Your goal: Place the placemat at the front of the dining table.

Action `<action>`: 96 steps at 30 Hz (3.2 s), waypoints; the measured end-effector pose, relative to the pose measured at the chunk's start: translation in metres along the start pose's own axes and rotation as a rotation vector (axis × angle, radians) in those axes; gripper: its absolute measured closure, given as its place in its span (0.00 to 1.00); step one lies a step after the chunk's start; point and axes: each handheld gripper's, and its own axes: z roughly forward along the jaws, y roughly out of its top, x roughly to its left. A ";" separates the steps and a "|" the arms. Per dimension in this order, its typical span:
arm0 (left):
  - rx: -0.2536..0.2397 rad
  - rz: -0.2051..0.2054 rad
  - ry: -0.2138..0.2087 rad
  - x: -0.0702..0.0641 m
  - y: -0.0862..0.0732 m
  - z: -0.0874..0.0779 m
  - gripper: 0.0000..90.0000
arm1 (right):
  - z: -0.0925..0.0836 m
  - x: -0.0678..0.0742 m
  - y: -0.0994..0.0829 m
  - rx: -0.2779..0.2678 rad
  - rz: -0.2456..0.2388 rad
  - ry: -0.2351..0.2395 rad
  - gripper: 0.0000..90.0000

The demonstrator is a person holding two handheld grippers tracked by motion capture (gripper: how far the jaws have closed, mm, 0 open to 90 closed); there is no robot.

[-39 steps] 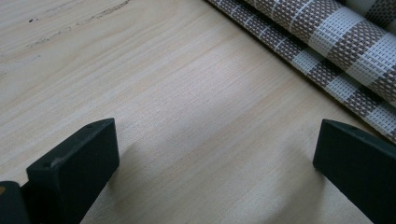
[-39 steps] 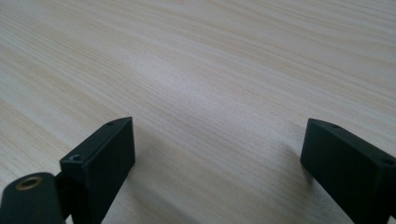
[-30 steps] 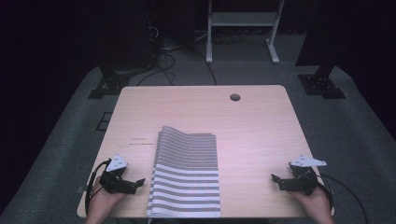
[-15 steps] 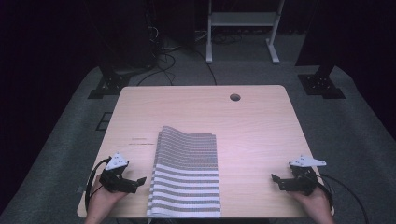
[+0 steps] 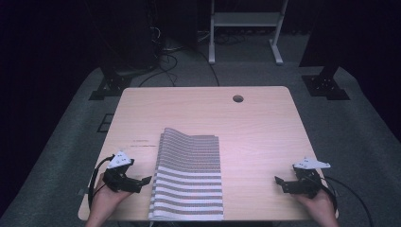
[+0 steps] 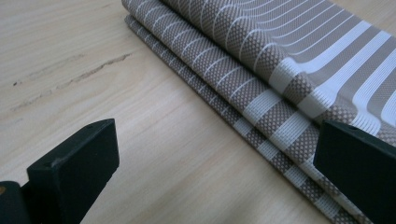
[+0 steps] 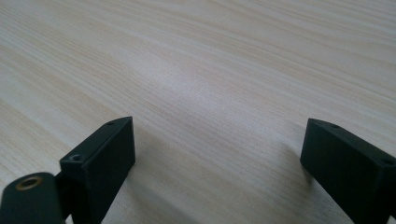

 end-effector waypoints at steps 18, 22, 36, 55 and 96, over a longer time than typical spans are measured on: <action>-0.028 0.020 -0.056 -0.011 0.021 0.006 0.00 | 0.000 0.000 0.000 0.000 0.000 0.000 0.10; -0.034 0.026 -0.068 -0.015 0.025 0.009 0.00 | 0.000 0.000 0.000 0.000 0.000 0.000 0.10; -0.021 0.045 -0.110 -0.026 0.034 0.026 0.00 | 0.000 0.000 0.000 0.000 0.000 0.000 0.10; 0.033 0.059 -0.153 -0.043 0.031 0.047 0.00 | 0.000 0.000 0.000 0.000 0.000 0.000 0.10; 0.112 0.034 -0.184 -0.036 0.031 0.041 0.79 | 0.000 0.000 0.000 0.000 0.000 0.000 0.10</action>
